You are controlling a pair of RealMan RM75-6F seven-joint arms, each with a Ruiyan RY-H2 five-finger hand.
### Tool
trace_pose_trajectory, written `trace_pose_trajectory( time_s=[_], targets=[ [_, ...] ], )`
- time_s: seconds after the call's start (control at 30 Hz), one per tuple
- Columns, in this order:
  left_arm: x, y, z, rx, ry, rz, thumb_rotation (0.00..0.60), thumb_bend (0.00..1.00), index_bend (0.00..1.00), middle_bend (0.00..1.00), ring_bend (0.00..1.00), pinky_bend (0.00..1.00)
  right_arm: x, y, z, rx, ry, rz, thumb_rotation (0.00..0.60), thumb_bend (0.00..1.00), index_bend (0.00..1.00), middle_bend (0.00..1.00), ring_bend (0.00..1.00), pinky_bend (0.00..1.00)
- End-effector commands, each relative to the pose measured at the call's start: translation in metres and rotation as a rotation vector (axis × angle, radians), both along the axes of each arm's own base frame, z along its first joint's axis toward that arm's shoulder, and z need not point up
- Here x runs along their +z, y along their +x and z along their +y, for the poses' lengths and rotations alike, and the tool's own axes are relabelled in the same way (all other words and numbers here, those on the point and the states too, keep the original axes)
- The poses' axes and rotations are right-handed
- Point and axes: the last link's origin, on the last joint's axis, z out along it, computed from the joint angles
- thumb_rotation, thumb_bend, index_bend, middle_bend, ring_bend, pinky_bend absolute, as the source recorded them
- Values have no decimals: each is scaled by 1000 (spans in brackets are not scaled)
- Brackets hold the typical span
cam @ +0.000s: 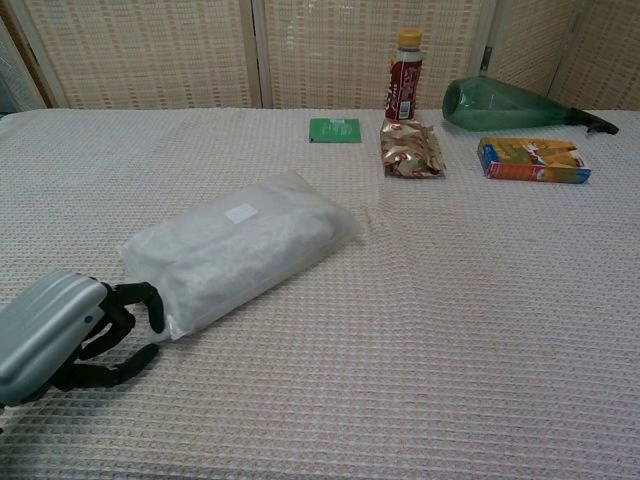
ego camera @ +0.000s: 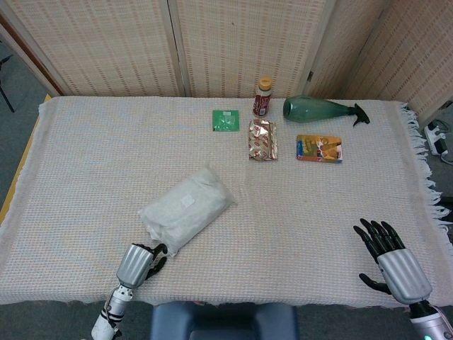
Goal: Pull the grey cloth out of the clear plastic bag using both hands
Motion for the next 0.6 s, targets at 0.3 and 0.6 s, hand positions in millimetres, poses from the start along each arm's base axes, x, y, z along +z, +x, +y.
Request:
trace_pose_trajectory(
  time_s=[0.3, 0.6],
  targets=[
    [-5, 1, 1, 14, -15, -7, 600, 350, 523, 1000, 1000, 1000, -1, 0, -1, -4, -2, 3, 600, 100, 0, 0, 0, 0],
    [-8, 4, 6, 25, -5, -21, 600, 336, 525, 1000, 1000, 1000, -2, -1, -2, -7, 7, 10, 600, 101, 0, 0, 0, 0]
  ],
)
